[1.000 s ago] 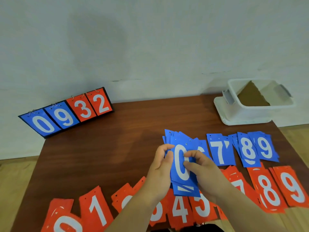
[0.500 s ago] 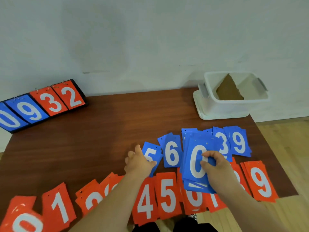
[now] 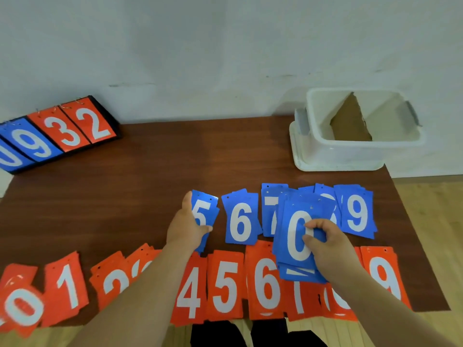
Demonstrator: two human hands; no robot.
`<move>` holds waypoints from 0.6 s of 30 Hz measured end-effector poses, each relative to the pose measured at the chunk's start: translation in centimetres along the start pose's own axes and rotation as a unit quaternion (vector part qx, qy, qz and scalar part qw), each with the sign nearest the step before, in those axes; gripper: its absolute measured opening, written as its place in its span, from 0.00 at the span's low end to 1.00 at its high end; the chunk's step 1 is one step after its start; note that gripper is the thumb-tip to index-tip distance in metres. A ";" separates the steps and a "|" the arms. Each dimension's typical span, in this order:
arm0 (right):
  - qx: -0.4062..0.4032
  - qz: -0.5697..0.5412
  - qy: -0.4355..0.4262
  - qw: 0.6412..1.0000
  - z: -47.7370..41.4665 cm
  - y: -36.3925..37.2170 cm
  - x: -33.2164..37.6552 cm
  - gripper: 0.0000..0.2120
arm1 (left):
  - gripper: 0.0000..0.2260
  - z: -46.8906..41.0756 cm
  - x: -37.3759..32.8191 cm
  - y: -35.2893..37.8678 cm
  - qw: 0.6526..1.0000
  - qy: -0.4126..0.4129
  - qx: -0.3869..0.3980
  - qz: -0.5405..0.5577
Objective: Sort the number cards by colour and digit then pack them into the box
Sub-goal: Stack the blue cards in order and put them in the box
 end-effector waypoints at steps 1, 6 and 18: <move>0.000 0.003 0.000 1.000 -0.3 0.2 0.1 0.06 | 0.55 -0.2 -0.2 -0.2 1.000 0.009 -0.005 0.005; -0.004 0.004 -0.006 1.000 -0.8 1.8 0.7 0.06 | 0.44 -1.8 -0.9 -3.0 0.997 0.044 -0.061 0.017; 0.072 -0.160 -0.003 0.985 3.1 9.1 6.6 0.08 | 0.24 3.2 0.5 -9.6 0.949 0.025 -0.033 0.312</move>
Point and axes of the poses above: each hand's wrist, its own z-axis away from the middle knuckle, its own y-axis out of the palm, x = y × z, the point moved 7 cm from there along -z, towards the middle knuckle, and after that the axes turned 4 degrees about -z, right-handed, at the moved point
